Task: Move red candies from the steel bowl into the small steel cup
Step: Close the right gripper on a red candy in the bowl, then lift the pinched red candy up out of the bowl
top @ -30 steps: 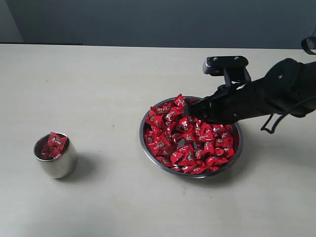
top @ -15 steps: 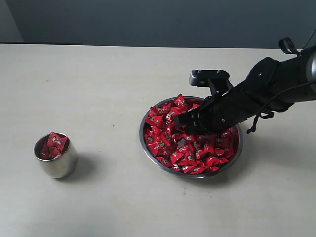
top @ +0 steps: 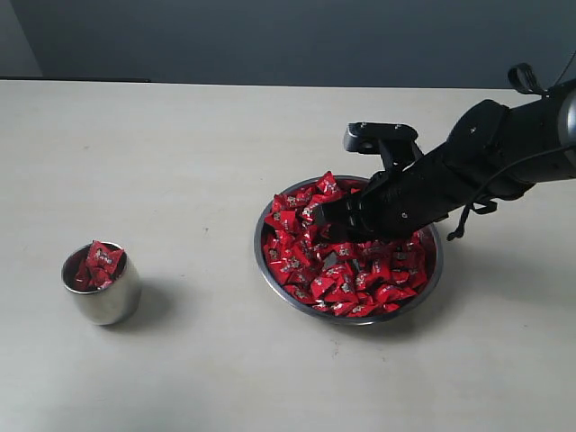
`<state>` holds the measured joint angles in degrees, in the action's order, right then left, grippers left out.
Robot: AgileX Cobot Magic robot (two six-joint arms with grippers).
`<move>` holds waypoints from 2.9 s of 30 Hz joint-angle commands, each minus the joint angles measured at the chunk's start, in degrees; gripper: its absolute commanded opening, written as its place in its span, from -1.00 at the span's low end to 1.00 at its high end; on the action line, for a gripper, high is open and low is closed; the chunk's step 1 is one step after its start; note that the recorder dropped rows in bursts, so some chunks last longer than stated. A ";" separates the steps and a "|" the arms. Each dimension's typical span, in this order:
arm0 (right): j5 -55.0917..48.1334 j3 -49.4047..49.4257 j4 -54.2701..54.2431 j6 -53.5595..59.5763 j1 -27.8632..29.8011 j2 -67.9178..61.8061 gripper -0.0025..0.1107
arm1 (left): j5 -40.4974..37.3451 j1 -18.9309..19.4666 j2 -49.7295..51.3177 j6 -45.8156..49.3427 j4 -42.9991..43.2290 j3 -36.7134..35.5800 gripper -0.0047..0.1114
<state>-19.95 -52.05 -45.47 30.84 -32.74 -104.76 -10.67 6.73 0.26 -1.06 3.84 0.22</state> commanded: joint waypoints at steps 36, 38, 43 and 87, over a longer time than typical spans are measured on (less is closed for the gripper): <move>2.48 -0.42 -2.97 0.39 -0.04 -6.95 -0.29 | 0.38 0.03 -0.26 -0.07 0.06 -0.22 -0.91; 1.74 -0.42 -2.68 0.39 -0.04 -6.95 -0.29 | 0.38 0.03 -0.26 -0.07 0.06 -0.22 -0.91; 1.18 -0.42 -2.54 0.39 -0.04 -6.95 -0.29 | 0.26 0.03 -0.26 -0.07 0.06 -0.22 -0.91; 3.19 -0.42 5.20 0.68 0.09 10.48 -0.97 | 0.36 0.03 -0.26 -0.07 0.06 -0.22 -0.91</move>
<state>-17.99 -52.46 -41.62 31.09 -32.82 -97.27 -10.67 6.73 0.26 -1.06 3.84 0.22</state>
